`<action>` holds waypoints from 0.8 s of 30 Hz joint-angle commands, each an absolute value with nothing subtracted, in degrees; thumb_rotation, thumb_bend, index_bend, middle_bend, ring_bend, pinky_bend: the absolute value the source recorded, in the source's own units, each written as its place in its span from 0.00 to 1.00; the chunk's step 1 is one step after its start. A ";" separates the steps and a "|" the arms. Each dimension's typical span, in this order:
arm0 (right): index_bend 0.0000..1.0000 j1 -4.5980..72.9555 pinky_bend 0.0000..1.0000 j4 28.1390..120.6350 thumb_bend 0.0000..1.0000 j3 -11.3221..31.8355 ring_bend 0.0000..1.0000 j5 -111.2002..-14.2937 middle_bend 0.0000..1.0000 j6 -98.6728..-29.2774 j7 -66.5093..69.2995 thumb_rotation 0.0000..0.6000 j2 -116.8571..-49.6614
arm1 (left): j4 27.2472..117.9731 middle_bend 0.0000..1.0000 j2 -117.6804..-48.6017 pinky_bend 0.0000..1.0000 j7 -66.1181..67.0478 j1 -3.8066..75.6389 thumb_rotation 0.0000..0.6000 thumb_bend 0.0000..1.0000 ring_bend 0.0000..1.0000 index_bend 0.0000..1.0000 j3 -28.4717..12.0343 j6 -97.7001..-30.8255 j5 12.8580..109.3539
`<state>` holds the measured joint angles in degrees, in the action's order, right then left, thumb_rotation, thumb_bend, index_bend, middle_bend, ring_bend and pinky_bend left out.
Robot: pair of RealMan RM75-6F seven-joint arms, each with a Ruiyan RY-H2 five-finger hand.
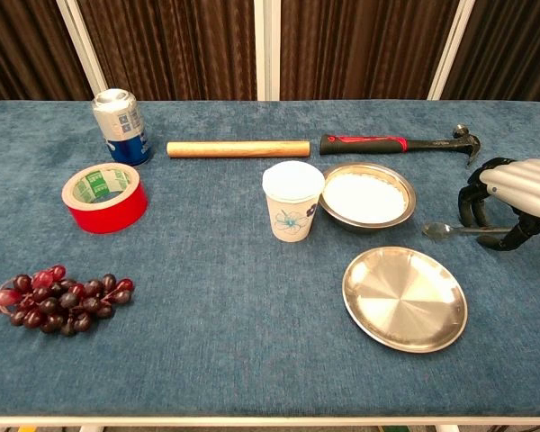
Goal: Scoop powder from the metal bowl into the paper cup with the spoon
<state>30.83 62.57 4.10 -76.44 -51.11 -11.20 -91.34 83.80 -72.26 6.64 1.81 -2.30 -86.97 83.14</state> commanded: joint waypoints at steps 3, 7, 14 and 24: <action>0.49 30.99 0.00 62.53 0.28 4.10 0.15 -76.27 0.51 -51.04 -11.33 1.00 -91.41 | 83.41 0.10 -72.44 0.04 6.31 1.74 1.00 0.10 0.05 0.14 -2.29 -86.98 83.16; 0.50 31.17 0.00 62.46 0.29 4.09 0.15 -75.90 0.52 -50.69 -11.73 1.00 -91.40 | 83.15 0.10 -72.58 0.04 6.11 1.63 1.00 0.10 0.05 0.14 -2.29 -87.12 83.19; 0.55 31.30 0.00 63.08 0.33 4.00 0.20 -76.07 0.56 -51.03 -11.71 1.00 -90.82 | 82.94 0.10 -72.66 0.04 6.06 1.51 1.00 0.10 0.05 0.14 -2.27 -87.33 83.35; 0.57 33.99 0.00 75.47 0.33 4.28 0.20 -76.93 0.58 -49.04 -17.63 1.00 -78.81 | 82.95 0.10 -72.41 0.04 5.99 1.57 1.00 0.10 0.05 0.14 -2.49 -87.52 83.52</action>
<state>32.71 71.80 4.01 -76.74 -50.13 -15.17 -82.38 82.95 -72.42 5.98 1.56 -2.49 -87.53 83.52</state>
